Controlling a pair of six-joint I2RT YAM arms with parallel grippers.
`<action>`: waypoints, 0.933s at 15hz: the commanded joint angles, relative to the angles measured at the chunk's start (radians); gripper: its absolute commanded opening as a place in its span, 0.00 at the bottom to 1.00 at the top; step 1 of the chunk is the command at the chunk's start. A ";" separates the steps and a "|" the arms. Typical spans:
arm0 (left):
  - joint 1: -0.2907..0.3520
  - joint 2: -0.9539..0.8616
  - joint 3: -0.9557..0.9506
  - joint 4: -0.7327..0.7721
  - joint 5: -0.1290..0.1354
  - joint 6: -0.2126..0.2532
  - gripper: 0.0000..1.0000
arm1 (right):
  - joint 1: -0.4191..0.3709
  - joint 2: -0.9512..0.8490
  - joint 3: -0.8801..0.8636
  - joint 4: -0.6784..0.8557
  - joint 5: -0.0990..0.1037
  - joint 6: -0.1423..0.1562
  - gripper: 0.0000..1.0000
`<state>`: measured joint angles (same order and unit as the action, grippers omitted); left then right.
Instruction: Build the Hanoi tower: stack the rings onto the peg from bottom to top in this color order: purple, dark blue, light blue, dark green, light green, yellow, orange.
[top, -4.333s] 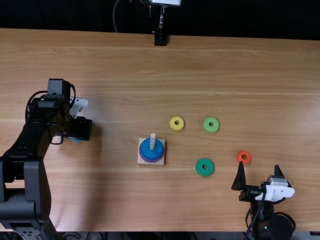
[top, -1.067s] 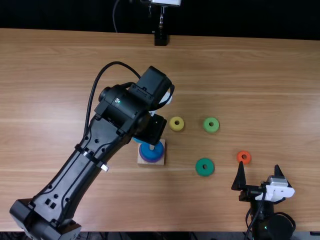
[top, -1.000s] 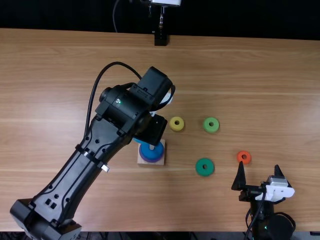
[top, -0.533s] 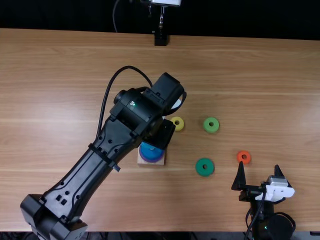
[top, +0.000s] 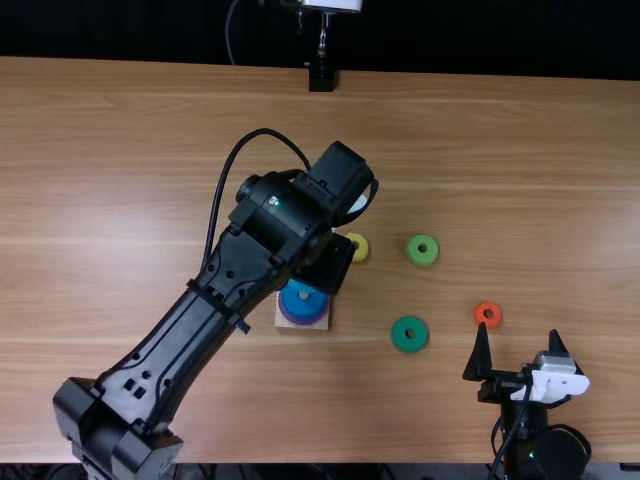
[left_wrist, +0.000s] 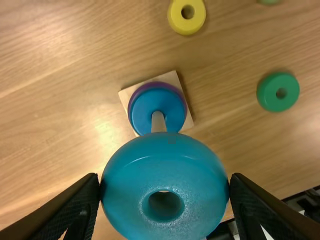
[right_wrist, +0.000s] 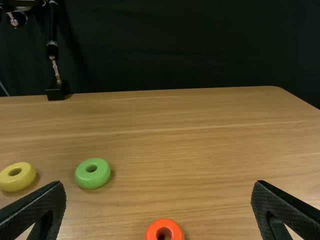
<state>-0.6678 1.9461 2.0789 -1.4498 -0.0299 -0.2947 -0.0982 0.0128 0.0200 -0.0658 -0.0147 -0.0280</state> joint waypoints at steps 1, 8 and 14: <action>-0.004 0.013 0.038 -0.001 -0.005 -0.013 0.00 | 0.003 -0.013 -0.005 -0.003 0.005 -0.001 1.00; -0.004 0.016 0.029 -0.003 0.008 -0.013 0.15 | 0.003 -0.013 -0.005 -0.003 0.007 -0.001 1.00; 0.011 0.013 0.015 -0.015 0.008 -0.009 1.00 | 0.003 -0.013 -0.005 -0.003 0.007 -0.001 1.00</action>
<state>-0.6659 1.9503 2.0804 -1.4631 -0.0223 -0.2943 -0.0982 0.0128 0.0200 -0.0662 -0.0143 -0.0277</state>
